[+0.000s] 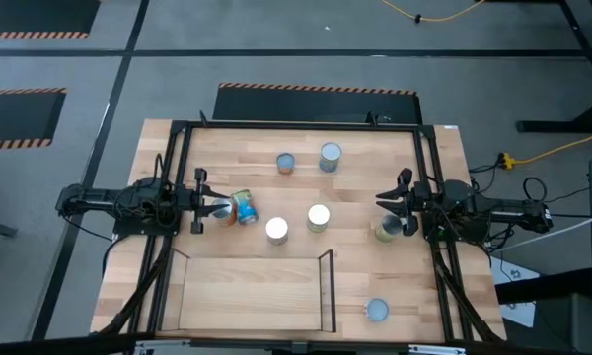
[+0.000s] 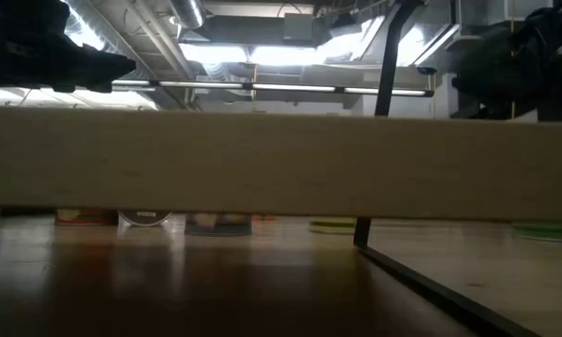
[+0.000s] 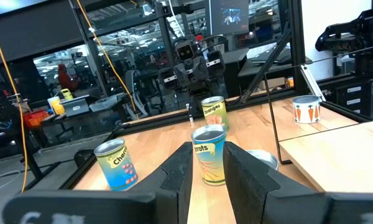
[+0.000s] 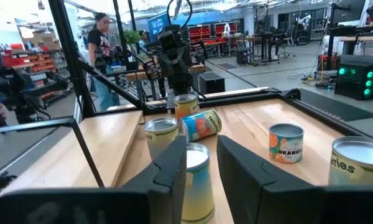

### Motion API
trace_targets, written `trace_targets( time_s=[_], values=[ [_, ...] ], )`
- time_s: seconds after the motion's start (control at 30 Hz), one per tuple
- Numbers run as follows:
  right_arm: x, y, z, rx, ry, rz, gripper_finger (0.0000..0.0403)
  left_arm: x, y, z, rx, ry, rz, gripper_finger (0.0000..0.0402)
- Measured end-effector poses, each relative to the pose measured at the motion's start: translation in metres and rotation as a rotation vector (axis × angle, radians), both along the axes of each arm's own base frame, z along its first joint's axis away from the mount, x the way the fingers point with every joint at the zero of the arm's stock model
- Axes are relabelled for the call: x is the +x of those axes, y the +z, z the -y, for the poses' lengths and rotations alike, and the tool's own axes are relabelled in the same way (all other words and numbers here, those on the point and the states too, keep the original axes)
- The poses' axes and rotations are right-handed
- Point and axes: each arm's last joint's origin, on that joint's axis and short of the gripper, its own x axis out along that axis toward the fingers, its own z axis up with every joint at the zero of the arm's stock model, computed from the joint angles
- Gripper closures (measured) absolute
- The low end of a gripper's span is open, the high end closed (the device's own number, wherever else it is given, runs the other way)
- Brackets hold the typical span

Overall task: Pick and place cans onto a shelf
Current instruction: Put the canned carrot on the shelf

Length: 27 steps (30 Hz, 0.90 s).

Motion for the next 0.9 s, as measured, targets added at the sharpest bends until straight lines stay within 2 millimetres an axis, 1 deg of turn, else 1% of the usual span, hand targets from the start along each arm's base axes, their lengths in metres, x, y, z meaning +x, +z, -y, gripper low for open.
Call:
trace_targets(
  time_s=[0.17, 0.23, 0.33, 0.43, 0.6, 0.77, 0.9],
  values=[
    [0.0000, 0.0000, 0.0000, 0.051, 0.003, 0.002, 0.0307, 0.0000, -0.0001, 0.0000, 0.000, 0.000, 0.000, 0.0319],
    [0.0000, 0.0000, 0.0000, 0.073, 0.002, 0.002, 0.0299, 0.0000, 0.0000, 0.0000, 0.000, 0.000, 0.000, 0.0319],
    [0.0000, 0.0000, 0.0012, 0.103, -0.038, 0.005, 0.0275, 0.0000, 0.0000, 0.0000, 0.000, 0.000, 0.000, 0.0319],
    [-0.0002, 0.0000, 0.0023, 0.100, -0.075, 0.007, 0.0241, 0.0000, 0.0000, 0.0000, 0.000, 0.000, 0.000, 0.0319],
    [-0.0002, 0.0000, 0.0025, 0.100, -0.083, 0.008, 0.0186, 0.0000, 0.0000, 0.0000, 0.000, 0.000, 0.000, 0.0319],
    [-0.0002, 0.0009, 0.0025, 0.096, -0.083, 0.017, 0.0157, 0.0000, 0.0000, 0.0000, 0.000, 0.000, 0.000, 0.0319],
    [-0.0006, 0.0059, 0.0025, 0.094, -0.080, 0.068, 0.0148, 0.0000, 0.0000, 0.0000, 0.000, 0.000, 0.000, 0.0319]
  ],
)
